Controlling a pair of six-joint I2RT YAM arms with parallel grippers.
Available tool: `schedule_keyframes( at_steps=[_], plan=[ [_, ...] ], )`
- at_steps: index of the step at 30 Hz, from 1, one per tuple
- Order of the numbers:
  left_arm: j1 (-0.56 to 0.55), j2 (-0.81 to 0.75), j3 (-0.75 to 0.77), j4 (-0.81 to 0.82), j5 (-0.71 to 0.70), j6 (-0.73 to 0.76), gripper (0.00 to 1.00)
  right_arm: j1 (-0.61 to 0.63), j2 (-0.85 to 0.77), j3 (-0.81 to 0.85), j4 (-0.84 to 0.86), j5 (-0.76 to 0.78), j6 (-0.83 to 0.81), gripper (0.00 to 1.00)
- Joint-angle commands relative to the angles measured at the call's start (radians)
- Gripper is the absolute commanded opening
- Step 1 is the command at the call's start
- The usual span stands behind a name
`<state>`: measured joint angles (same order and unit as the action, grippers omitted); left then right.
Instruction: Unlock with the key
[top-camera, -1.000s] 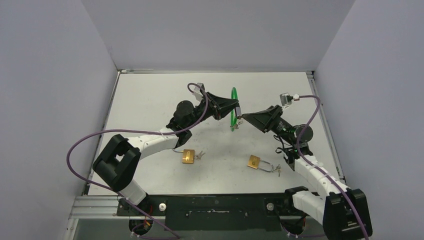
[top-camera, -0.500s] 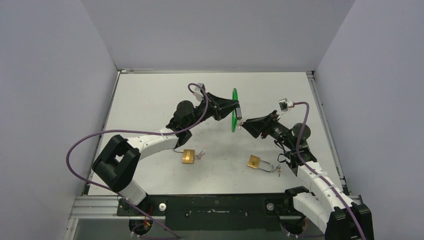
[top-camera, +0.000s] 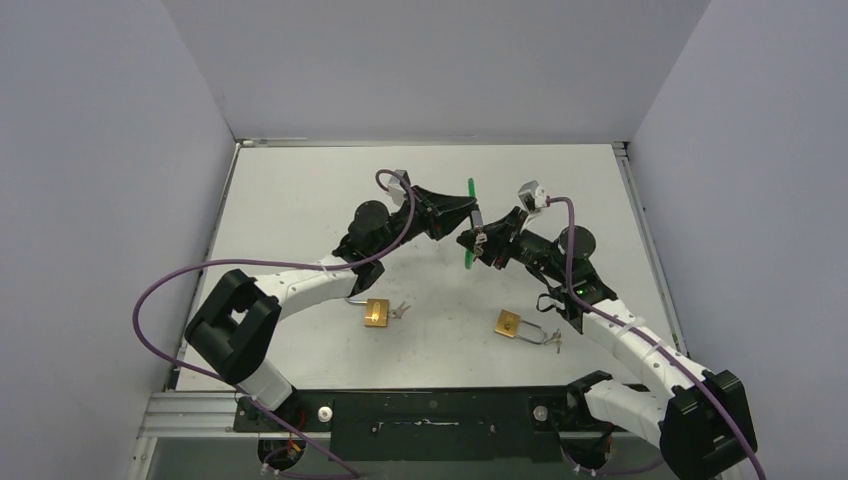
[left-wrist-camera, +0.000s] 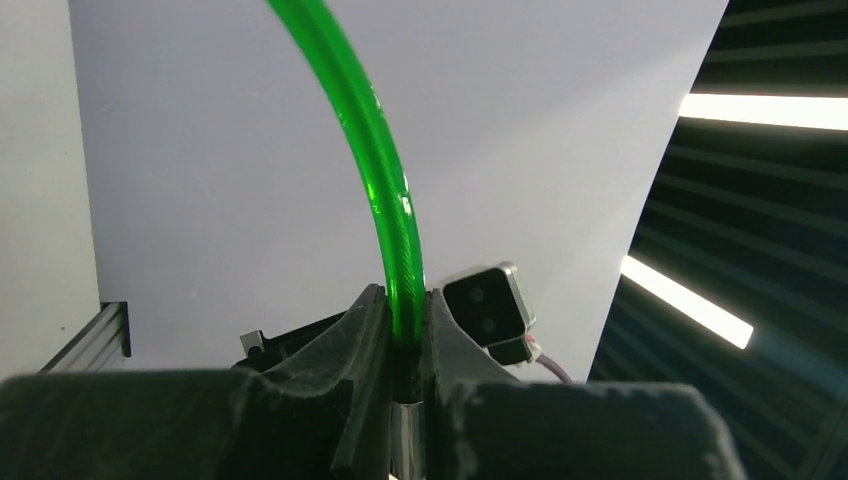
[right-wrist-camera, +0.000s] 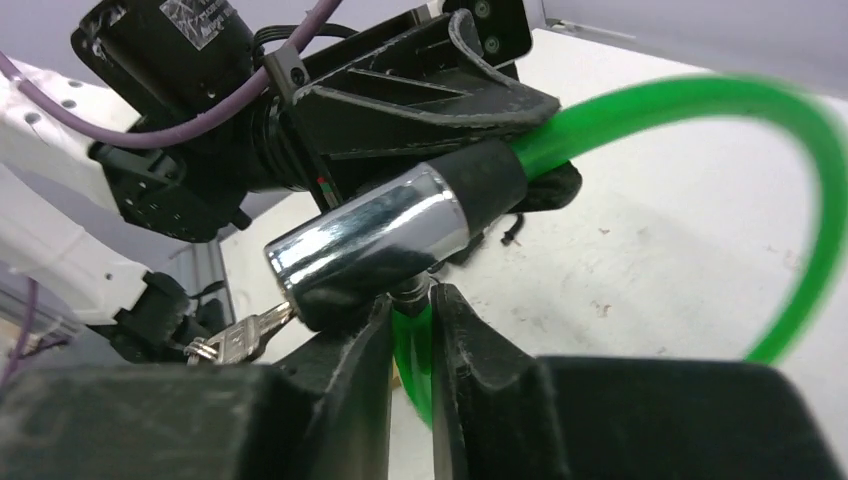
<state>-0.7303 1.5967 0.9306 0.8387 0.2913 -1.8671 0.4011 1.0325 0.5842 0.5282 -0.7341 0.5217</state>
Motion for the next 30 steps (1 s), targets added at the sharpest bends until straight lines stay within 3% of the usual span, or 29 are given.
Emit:
schedule_keyframes(
  at_steps=[1,4,9,14,21,26,30],
  plan=[
    [-0.010,-0.048,0.026,0.094,0.037,-0.090,0.00,-0.003,0.051,0.033,0.024,0.127,-0.145,0.05],
    [-0.008,-0.045,-0.009,0.160,0.033,-0.164,0.00,-0.002,0.044,-0.014,0.018,0.169,-0.240,0.00],
    [-0.005,-0.037,-0.035,0.200,0.031,-0.221,0.00,0.003,0.015,-0.076,0.031,0.234,-0.408,0.00],
    [0.007,-0.056,-0.068,0.239,0.005,-0.237,0.00,0.028,0.016,-0.089,0.024,0.235,-0.448,0.00],
    [0.044,-0.154,-0.070,0.081,-0.035,-0.024,0.00,0.031,-0.029,-0.042,-0.071,0.296,-0.305,0.00],
    [0.100,-0.235,-0.088,-0.180,-0.036,0.172,0.00,0.031,-0.127,-0.051,-0.144,0.380,-0.230,0.00],
    [0.159,-0.246,-0.092,-0.290,0.008,0.312,0.00,0.030,-0.198,-0.053,-0.227,0.429,-0.229,0.00]
  ],
)
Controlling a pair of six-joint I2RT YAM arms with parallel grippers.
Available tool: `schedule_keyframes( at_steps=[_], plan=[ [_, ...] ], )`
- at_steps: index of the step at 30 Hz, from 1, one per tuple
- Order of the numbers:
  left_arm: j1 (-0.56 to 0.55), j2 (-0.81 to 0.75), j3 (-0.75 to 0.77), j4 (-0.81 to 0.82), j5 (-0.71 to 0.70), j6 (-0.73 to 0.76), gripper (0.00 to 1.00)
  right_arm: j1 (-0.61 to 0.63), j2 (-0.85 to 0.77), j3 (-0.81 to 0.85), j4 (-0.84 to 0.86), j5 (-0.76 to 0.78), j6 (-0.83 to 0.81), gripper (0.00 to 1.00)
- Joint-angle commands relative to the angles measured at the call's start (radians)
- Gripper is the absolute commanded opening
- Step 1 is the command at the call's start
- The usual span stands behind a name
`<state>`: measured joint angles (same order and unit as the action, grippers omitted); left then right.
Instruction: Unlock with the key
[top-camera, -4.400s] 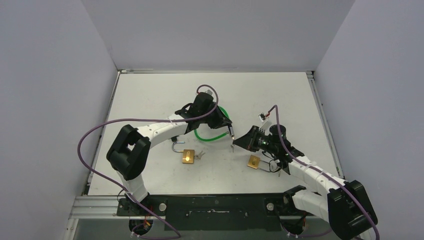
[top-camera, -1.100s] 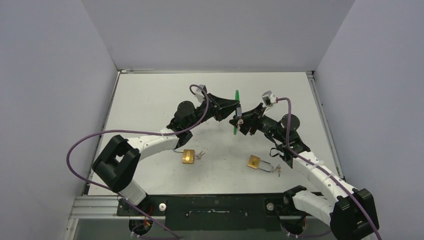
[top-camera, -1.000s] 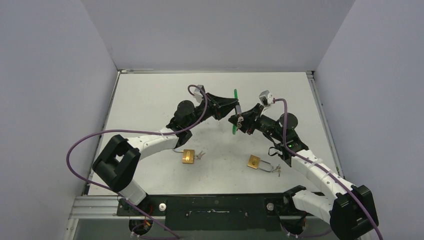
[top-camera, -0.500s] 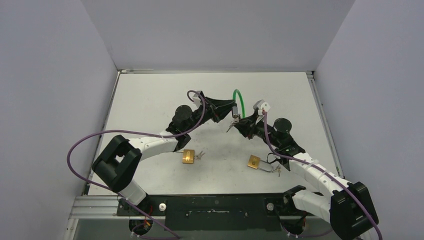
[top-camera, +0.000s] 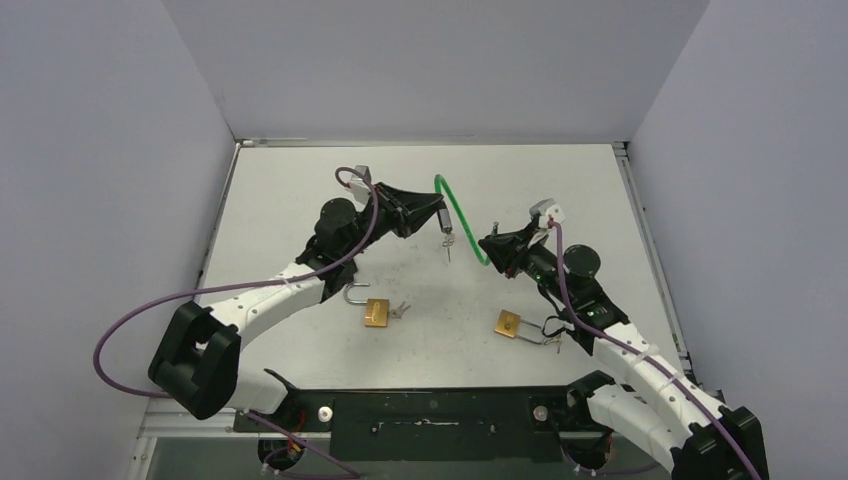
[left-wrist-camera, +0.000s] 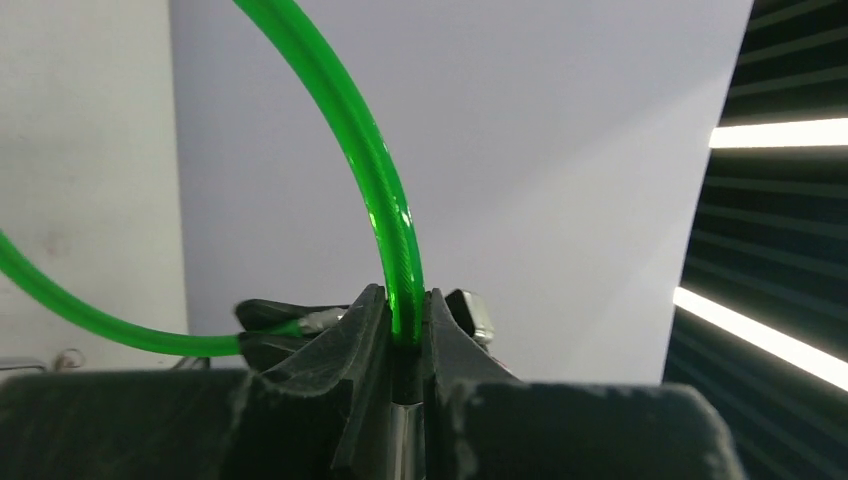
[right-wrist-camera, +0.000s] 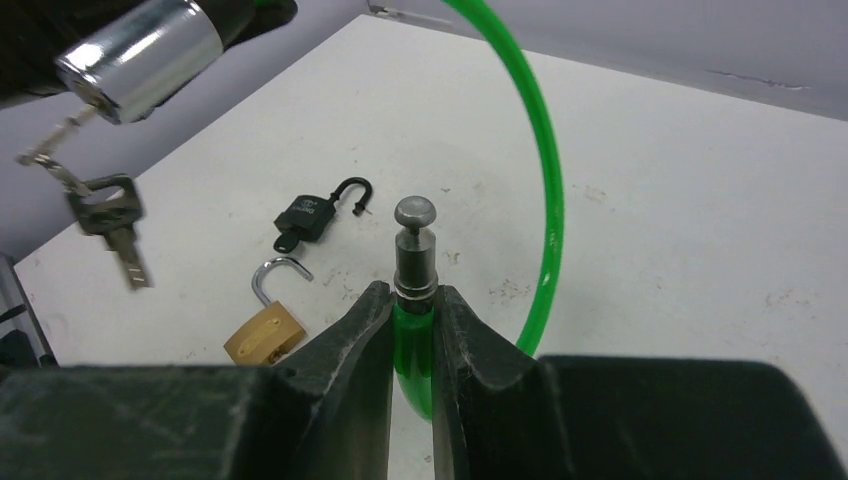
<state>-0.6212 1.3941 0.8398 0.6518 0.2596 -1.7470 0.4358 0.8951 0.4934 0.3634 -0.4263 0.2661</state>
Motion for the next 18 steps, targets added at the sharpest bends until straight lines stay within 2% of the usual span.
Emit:
schedule_keyframes(
  at_steps=[1,9,13,18],
  plan=[
    [0.062,-0.037,-0.003,-0.103,0.060,0.231,0.00,-0.005,-0.065,0.045,-0.088,0.135,0.026,0.00],
    [0.141,0.114,0.024,-0.180,0.209,0.481,0.00,-0.006,-0.006,0.113,-0.234,0.410,0.036,0.00],
    [0.160,0.207,0.055,-0.223,0.219,0.570,0.00,-0.006,0.060,0.139,-0.238,0.500,0.019,0.00],
    [0.169,0.331,0.095,-0.178,0.208,0.642,0.00,-0.003,0.152,0.179,-0.235,0.615,-0.001,0.01]
  ],
)
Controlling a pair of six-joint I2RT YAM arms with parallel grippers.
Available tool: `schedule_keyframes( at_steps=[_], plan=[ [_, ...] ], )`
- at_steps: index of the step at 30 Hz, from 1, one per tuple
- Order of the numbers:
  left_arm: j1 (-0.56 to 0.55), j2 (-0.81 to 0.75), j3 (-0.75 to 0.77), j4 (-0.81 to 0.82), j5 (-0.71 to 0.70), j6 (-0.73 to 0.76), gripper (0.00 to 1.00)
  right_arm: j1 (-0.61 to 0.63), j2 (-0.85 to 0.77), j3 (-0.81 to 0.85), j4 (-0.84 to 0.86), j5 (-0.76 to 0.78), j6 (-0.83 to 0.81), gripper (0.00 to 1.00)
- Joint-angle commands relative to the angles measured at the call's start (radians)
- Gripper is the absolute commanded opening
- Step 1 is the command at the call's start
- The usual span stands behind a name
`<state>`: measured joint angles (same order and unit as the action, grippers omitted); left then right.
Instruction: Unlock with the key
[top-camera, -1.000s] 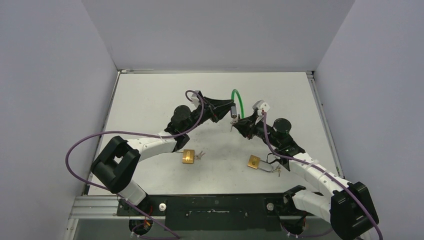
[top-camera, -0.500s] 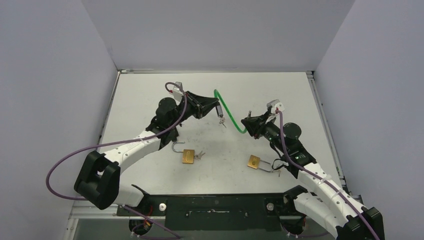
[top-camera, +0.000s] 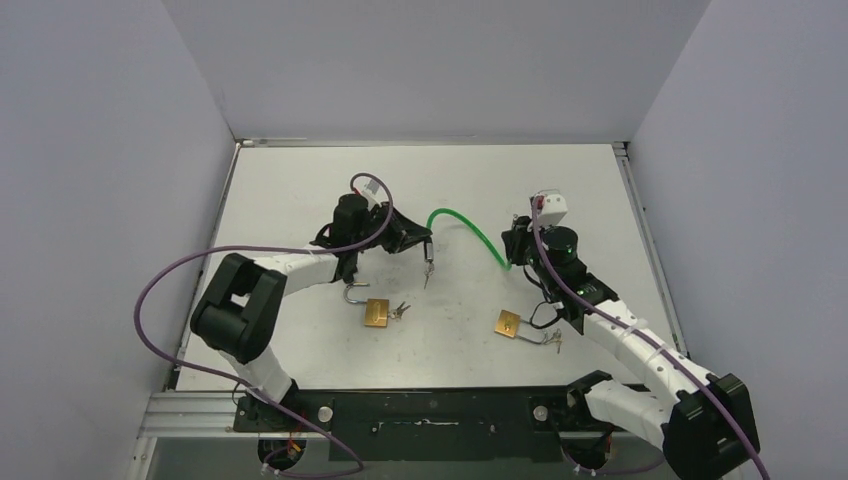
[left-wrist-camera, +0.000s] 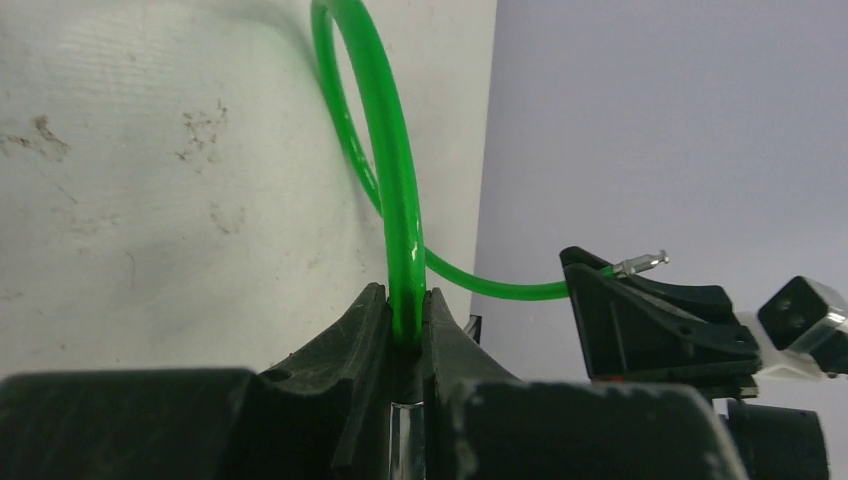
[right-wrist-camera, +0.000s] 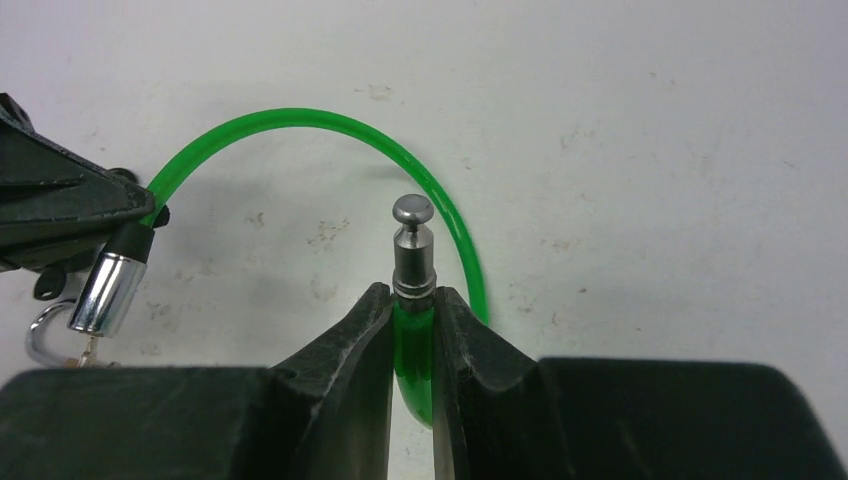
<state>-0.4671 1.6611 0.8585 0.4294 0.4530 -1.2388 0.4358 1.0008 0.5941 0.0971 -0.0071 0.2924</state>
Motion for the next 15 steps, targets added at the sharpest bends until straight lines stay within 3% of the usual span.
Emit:
schedule_keyframes(
  at_steps=[1,4,7,11,15],
  plan=[
    [0.020,0.098,0.091,0.061,0.020,0.151,0.00,-0.003,0.063,0.089,0.032,0.213,-0.033,0.01],
    [0.048,0.187,0.120,0.118,0.058,0.121,0.01,-0.001,0.103,0.114,0.044,0.233,-0.059,0.04],
    [0.061,0.253,0.131,0.174,0.068,0.096,0.12,0.001,0.148,0.125,0.058,0.183,-0.080,0.10],
    [0.072,0.337,0.164,0.171,0.081,0.093,0.22,-0.040,0.240,0.159,0.053,-0.174,-0.107,0.10],
    [0.089,0.375,0.181,0.155,0.064,0.107,0.24,-0.048,0.312,0.177,0.044,-0.270,-0.095,0.07]
  ],
)
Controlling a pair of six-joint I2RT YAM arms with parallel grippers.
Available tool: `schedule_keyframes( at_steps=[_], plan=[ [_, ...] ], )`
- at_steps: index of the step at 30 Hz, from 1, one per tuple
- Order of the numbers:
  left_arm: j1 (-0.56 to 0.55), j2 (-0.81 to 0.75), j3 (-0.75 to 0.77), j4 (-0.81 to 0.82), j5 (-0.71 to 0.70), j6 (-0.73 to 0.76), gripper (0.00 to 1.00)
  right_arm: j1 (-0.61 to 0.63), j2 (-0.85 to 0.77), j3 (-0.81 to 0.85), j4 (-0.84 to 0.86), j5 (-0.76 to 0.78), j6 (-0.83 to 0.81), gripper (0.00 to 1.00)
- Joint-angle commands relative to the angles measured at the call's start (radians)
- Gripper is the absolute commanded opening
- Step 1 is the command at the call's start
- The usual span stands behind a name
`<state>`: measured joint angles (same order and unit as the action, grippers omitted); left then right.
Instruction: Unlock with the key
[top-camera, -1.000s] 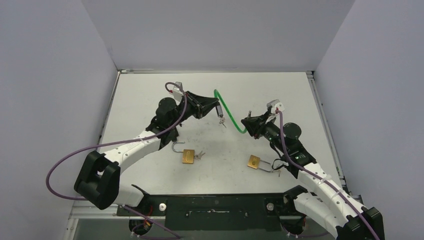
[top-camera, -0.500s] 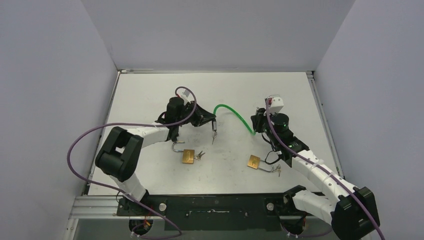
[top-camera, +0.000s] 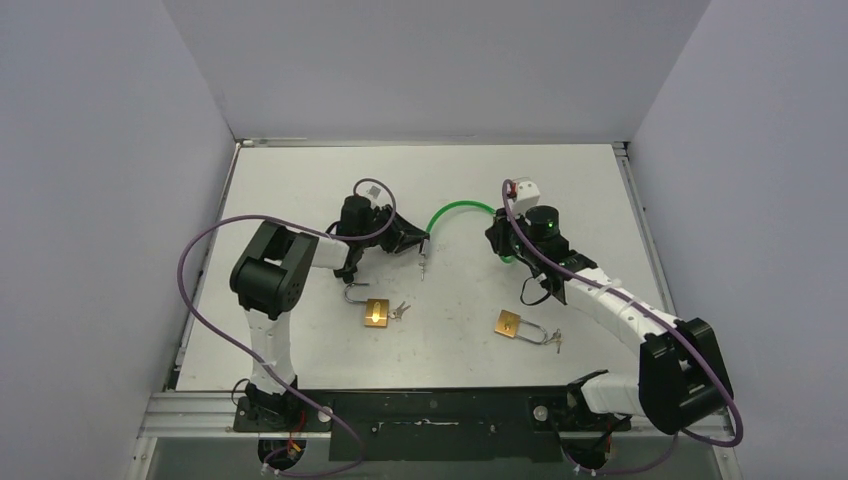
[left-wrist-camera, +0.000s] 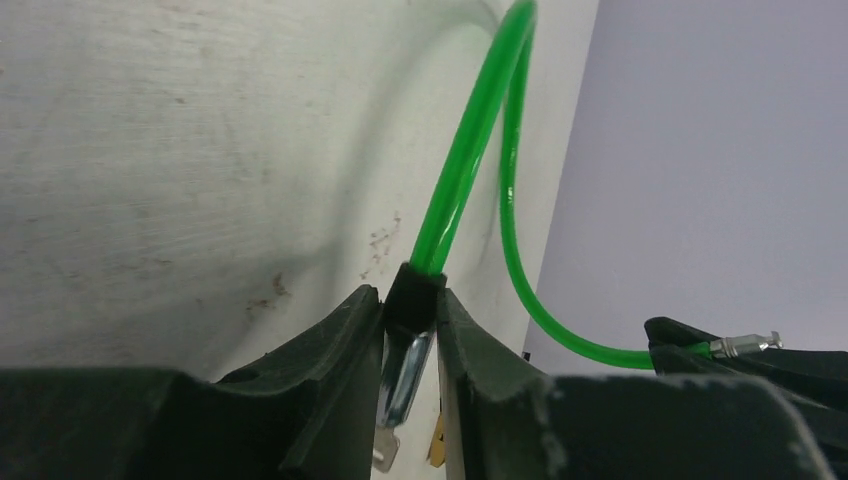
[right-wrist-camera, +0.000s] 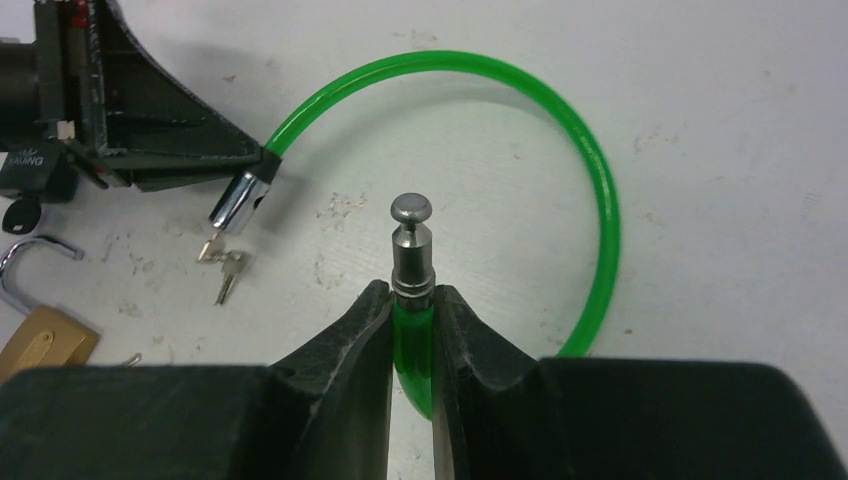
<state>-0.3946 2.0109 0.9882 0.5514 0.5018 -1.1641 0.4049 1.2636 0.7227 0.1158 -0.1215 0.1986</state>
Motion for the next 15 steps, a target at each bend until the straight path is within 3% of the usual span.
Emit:
schedule_keyframes(
  at_steps=[1,5,10,15],
  plan=[
    [0.019,0.028,0.056,0.028,0.012,0.041,0.24,-0.018,0.058,0.048,0.028,-0.158,0.002,0.07],
    [0.025,0.020,0.103,-0.106,-0.041,0.132,0.30,-0.018,0.089,0.046,0.041,-0.184,0.014,0.07],
    [0.034,0.006,0.212,-0.369,-0.134,0.315,0.46,-0.021,0.137,0.076,-0.009,-0.232,0.008,0.08],
    [0.051,-0.016,0.294,-0.548,-0.225,0.448,0.50,-0.018,0.178,0.120,-0.082,-0.277,-0.031,0.16]
  ],
)
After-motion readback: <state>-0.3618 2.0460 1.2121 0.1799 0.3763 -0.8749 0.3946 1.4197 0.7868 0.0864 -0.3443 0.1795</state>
